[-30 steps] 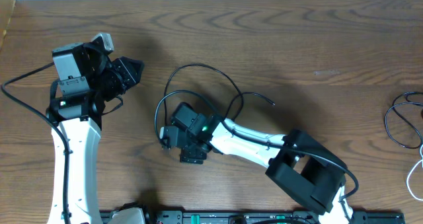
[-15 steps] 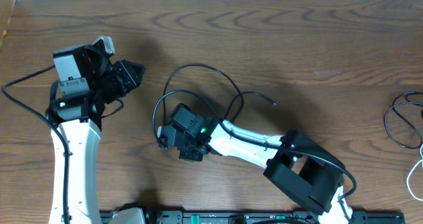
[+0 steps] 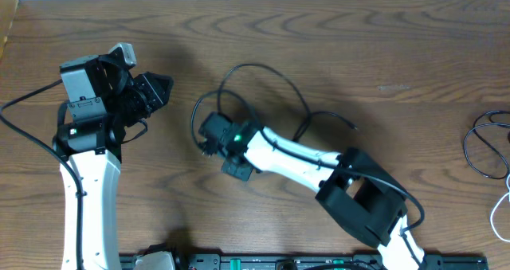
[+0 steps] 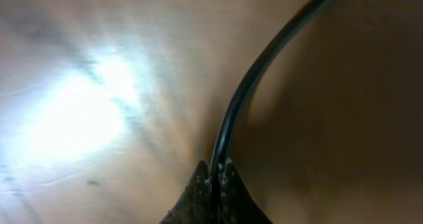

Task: Untangle cables
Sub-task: 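Carry the black cable with the right gripper to the back right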

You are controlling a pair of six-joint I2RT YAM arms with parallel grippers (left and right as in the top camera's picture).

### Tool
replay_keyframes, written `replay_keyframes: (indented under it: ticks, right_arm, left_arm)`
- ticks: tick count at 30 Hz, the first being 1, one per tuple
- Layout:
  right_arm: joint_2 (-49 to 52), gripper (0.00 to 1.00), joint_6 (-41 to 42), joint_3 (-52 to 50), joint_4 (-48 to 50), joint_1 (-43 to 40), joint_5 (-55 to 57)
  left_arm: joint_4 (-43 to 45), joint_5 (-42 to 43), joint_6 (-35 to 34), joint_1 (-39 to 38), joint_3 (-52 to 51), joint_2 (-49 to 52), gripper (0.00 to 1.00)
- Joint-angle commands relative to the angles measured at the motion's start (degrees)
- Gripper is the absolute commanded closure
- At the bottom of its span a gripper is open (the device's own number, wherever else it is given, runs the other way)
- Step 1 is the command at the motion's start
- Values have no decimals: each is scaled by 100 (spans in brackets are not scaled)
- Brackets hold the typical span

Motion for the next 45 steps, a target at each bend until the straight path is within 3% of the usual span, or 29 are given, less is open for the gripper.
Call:
replay_keyframes:
  ticks: [1,7,14,24,32,37,45]
  right_arm:
    - [26,99,225,345,-205,-205,214]
    - [-4,99,280,752,-776,-636,315]
    - [-149,99,750,1735,-1552,-1303,1182]
    - [-264,99,1252,4686,-3016,-2623,1351]
    - [-264,99,1189,6723,-3222,-3510,1012]
    - [-264,99,1248,6970,-3016,-4013,730]
    - [-269,99,1058,6999,-2874,-5139,1220]
  left_arm:
    - [-15,94,133,20,151,-83,83]
    - [-15,92,136,20,151,-83,83]
    - [-17,96,133,20,151,-83,83]
    - [-85,101,133,17,151,-83,83]
    - [-122,103,129,13,149,-83,83]
    - [-144,352,133,13,149,-83,83]
    - [-356,380,133,13,149,-83,84]
